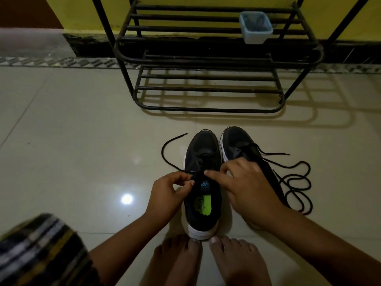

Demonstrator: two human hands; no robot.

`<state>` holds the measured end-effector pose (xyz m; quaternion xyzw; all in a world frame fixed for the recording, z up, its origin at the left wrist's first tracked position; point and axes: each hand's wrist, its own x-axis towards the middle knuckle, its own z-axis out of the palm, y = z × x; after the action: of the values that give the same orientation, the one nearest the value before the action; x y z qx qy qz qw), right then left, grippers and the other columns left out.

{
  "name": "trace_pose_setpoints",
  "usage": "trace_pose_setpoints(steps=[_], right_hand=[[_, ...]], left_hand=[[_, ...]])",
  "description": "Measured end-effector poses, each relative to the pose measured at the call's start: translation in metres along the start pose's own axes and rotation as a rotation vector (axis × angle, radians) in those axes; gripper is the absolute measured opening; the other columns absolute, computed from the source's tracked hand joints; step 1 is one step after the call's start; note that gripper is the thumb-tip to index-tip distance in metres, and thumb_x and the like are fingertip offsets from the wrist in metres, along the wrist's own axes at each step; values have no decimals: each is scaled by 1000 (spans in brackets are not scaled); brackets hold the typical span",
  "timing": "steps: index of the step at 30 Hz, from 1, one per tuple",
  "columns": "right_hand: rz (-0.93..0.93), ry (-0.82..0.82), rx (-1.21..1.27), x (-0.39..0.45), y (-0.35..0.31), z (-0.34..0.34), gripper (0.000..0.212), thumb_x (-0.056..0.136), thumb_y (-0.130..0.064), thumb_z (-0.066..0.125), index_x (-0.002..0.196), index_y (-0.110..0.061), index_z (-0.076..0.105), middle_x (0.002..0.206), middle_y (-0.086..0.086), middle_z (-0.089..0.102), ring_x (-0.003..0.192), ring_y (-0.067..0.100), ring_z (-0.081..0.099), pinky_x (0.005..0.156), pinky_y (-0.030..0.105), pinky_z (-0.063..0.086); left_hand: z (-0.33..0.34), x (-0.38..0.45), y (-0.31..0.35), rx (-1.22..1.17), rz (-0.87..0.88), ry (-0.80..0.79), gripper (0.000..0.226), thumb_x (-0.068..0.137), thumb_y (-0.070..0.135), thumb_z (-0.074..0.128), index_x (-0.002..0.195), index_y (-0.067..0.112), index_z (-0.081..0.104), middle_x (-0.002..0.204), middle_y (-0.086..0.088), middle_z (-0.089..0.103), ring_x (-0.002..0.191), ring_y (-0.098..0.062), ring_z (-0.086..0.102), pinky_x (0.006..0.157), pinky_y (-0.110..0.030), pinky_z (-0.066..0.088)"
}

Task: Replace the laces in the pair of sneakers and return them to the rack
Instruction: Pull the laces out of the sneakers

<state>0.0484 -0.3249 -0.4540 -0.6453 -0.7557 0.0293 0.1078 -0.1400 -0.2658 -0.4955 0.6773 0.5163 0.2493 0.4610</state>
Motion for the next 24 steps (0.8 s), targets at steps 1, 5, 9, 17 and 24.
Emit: trace_pose_setpoints(steps=[1,5,9,17,24], right_hand=[[-33,-21,-70,-2,-2,5,48,70,-17,59,116,-33,64,86,-3,61,82,22,58,66,34,46],[-38,-76,-157,-6,1,10,59,62,-15,72,117,-36,63,86,-4,64,84,23,61,68,37,48],[-14,-35,-233,-8,4,6,54,64,-17,71,115,-32,65,84,-2,67,84,27,61,75,36,44],[41,-39,-211,-5,-3,6,55,39,-8,86,92,-11,74,57,5,64,58,28,62,48,28,50],[114,-160,-260,-12,-10,16,56,40,-22,92,92,-10,75,51,3,61,44,24,57,40,21,41]], left_hand=[[0,0,-1,0,0,2,9,84,13,67,90,15,74,86,6,71,83,3,61,66,1,39],[-3,2,-6,-24,-3,-28,10,84,17,69,92,20,74,86,11,71,83,2,63,73,-9,47],[-10,8,-15,31,-41,-71,7,84,31,68,88,33,73,88,20,71,90,4,63,88,-34,52],[-8,8,-11,121,46,-31,46,73,48,49,118,52,46,121,21,44,109,3,47,93,-46,47],[-4,17,6,649,376,-38,52,74,35,37,125,42,44,145,-10,41,131,-42,35,93,-58,40]])
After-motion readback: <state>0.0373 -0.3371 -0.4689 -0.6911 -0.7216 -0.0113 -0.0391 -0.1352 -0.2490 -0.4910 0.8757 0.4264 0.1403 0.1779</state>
